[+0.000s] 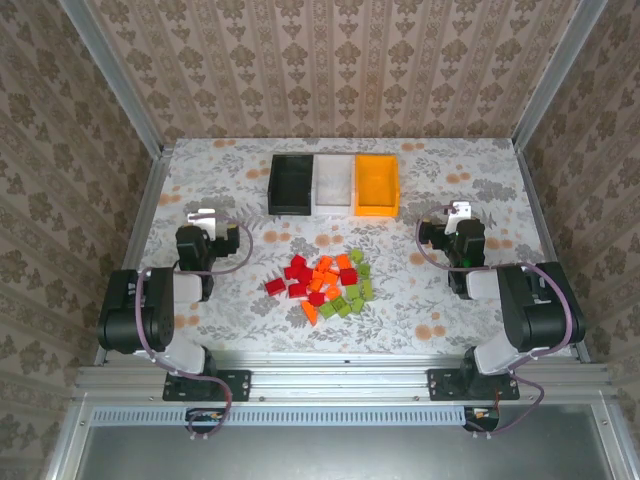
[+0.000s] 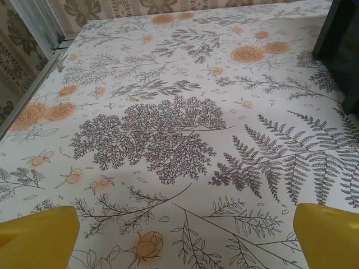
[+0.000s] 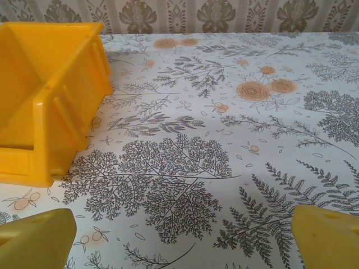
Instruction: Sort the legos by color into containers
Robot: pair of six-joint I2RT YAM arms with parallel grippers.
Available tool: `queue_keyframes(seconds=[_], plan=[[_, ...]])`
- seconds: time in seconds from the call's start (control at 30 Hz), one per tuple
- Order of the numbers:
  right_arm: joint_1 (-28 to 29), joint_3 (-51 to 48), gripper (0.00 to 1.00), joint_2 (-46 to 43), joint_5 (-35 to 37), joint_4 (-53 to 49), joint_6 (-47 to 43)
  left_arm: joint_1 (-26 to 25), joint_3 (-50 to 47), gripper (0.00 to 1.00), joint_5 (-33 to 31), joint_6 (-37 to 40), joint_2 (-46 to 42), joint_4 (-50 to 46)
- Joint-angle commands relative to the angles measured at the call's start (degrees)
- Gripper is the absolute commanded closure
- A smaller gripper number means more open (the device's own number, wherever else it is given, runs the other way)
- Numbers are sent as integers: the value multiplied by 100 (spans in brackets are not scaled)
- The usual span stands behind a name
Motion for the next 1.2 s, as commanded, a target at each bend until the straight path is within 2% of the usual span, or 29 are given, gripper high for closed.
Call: queue_keyframes(seconds=[0.0,0.9,0.97,1.07,1.17], plan=[[39,-18,0,-90,61,-47,-49,-21,50,0,22,104,-40,41],[18,-24,0,-110,65,-16,-39,53,77,0,29,29,-46,14],[137,187,0,-411,310,-564,-125,25,313,0,-153,-14,-350,-679],[504,1304,0,-1280,1071,-3044,-83,-131,1121,0,-175,-43,-1367,-2764],[658,2647,0,-1735,1421,-4947,1085,-264,2142,0,-274,-791,-2072,-4228]])
